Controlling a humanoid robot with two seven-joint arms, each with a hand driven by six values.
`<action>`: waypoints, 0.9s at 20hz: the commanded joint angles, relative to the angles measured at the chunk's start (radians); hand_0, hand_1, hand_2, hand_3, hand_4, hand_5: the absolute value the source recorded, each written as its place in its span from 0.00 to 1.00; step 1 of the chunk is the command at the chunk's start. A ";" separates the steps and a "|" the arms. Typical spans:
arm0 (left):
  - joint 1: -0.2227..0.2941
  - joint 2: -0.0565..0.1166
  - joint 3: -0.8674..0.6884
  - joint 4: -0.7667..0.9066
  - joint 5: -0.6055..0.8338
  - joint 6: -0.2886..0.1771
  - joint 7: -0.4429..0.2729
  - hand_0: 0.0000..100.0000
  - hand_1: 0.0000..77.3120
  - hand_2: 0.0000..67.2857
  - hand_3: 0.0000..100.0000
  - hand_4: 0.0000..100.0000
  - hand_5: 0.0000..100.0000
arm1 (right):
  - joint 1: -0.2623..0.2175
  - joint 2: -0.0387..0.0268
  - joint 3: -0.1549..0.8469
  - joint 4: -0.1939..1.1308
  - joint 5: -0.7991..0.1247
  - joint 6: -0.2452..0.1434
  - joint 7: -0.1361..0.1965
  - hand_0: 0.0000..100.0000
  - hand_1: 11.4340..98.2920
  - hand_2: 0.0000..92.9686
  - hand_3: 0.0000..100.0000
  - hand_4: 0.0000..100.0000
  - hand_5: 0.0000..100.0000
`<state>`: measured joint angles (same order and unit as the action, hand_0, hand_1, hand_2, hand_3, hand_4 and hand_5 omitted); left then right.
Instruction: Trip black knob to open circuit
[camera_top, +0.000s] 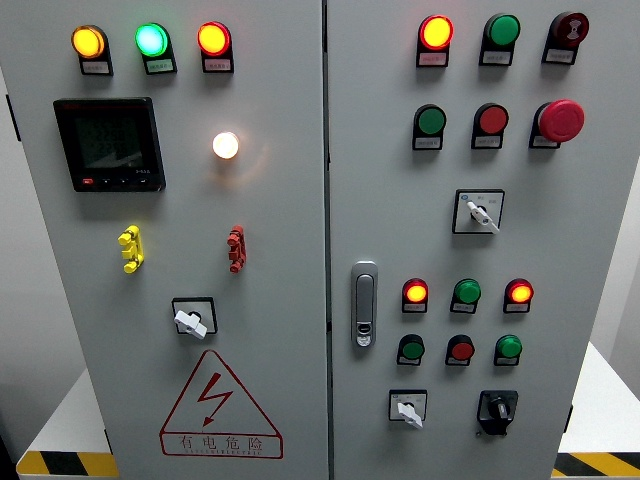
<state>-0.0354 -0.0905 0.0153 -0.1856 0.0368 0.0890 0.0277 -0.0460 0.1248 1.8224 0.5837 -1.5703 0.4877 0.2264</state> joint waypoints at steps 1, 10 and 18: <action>0.000 0.000 0.000 0.000 0.000 0.000 0.000 0.00 0.00 0.29 0.26 0.10 0.09 | -0.044 -0.0021 -0.041 0.244 0.081 -0.006 -0.005 0.25 0.40 0.00 0.25 0.17 0.29; 0.000 0.000 0.000 0.000 0.000 0.000 0.000 0.00 0.00 0.29 0.26 0.10 0.09 | -0.069 -0.0021 -0.124 0.758 0.190 -0.116 -0.088 0.47 0.43 0.00 0.44 0.43 0.46; 0.000 0.000 0.000 0.000 0.000 0.000 0.000 0.00 0.00 0.29 0.26 0.10 0.09 | -0.045 0.0010 -0.201 0.912 0.197 -0.231 -0.097 0.77 0.50 0.00 0.76 0.76 0.85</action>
<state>-0.0353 -0.0905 0.0153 -0.1856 0.0368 0.0890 0.0276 -0.1055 0.1242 1.6365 1.4883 -1.3739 0.2953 0.1304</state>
